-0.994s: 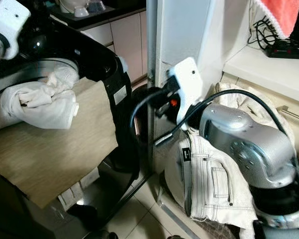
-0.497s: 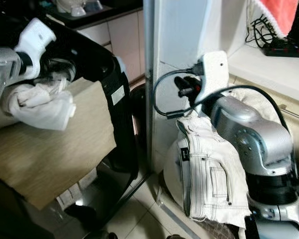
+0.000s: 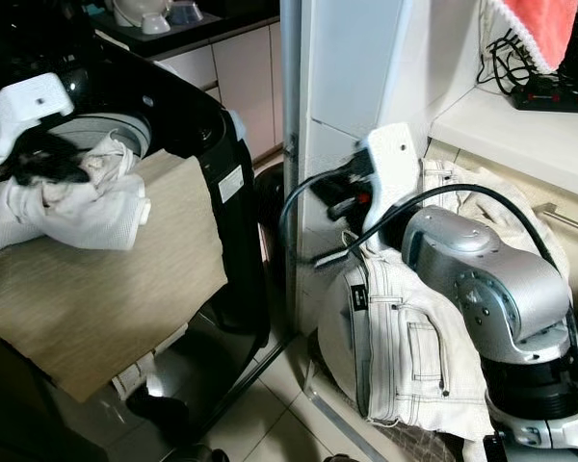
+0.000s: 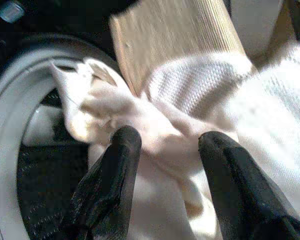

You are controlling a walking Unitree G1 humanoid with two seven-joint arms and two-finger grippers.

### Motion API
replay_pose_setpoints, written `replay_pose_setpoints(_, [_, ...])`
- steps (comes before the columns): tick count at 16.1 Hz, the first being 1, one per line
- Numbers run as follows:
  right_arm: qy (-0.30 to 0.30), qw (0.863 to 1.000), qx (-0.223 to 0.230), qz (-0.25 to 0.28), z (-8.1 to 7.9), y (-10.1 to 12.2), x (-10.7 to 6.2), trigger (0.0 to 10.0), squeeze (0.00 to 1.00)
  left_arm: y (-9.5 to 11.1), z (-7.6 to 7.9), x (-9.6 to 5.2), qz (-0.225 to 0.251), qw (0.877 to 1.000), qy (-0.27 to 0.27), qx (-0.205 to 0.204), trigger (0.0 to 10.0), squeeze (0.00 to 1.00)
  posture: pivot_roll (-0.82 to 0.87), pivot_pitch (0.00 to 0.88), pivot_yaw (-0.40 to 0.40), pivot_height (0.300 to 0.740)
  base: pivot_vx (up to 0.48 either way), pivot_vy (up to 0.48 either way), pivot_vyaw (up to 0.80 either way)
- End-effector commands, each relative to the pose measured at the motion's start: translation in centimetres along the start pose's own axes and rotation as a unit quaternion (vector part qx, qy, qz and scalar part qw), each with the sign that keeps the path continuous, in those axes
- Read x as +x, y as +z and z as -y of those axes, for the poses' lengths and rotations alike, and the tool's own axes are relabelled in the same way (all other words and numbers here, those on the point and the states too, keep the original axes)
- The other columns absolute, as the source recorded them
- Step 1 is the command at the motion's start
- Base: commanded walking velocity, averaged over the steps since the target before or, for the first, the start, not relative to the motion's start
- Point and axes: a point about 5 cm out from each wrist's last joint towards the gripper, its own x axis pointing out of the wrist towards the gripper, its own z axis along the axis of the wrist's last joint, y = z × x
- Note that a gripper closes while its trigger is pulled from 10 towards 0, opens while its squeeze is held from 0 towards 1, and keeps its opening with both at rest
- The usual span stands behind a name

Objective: Clothes washing

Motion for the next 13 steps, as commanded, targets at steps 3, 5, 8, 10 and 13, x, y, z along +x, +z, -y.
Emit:
replay_pose_setpoints(3, [0.063,0.997,-0.032,0.01,-1.8,0.3,-0.3,10.0,0.0,-2.4,-0.4,0.9,-0.095,0.993,0.063,-0.003,10.0,0.0,-0.07,0.0,0.093,0.74,0.0,0.0,0.0])
replay_pose_setpoints(5, [0.059,0.998,-0.036,0.008,-1.6,0.3,-0.3,10.0,0.0,-2.5,-0.7,1.4,-0.1,0.989,0.106,0.004,10.0,0.0,-0.07,0.0,0.094,0.74,0.0,0.0,0.0])
replay_pose_setpoints(8, [0.035,0.999,-0.037,0.012,-1.0,0.4,-0.3,10.0,0.0,-1.2,-1.9,1.5,-0.067,0.972,0.224,0.025,10.0,0.0,-0.07,0.0,0.095,0.74,0.0,0.0,0.0])
replay_pose_setpoints(10, [-0.02,0.999,-0.033,0.021,0.3,0.6,-0.3,10.0,0.0,2.8,-4.0,-0.7,0.061,0.91,0.407,0.051,10.0,0.0,-0.07,0.0,0.095,0.74,0.0,0.0,0.0])
replay_pose_setpoints(13, [-0.13,0.991,-0.01,0.029,2.9,0.6,-0.2,10.0,0.0,6.7,-4.3,-2.2,0.191,0.871,0.449,0.055,10.0,0.0,-0.08,0.0,0.094,0.74,0.0,0.0,0.0])
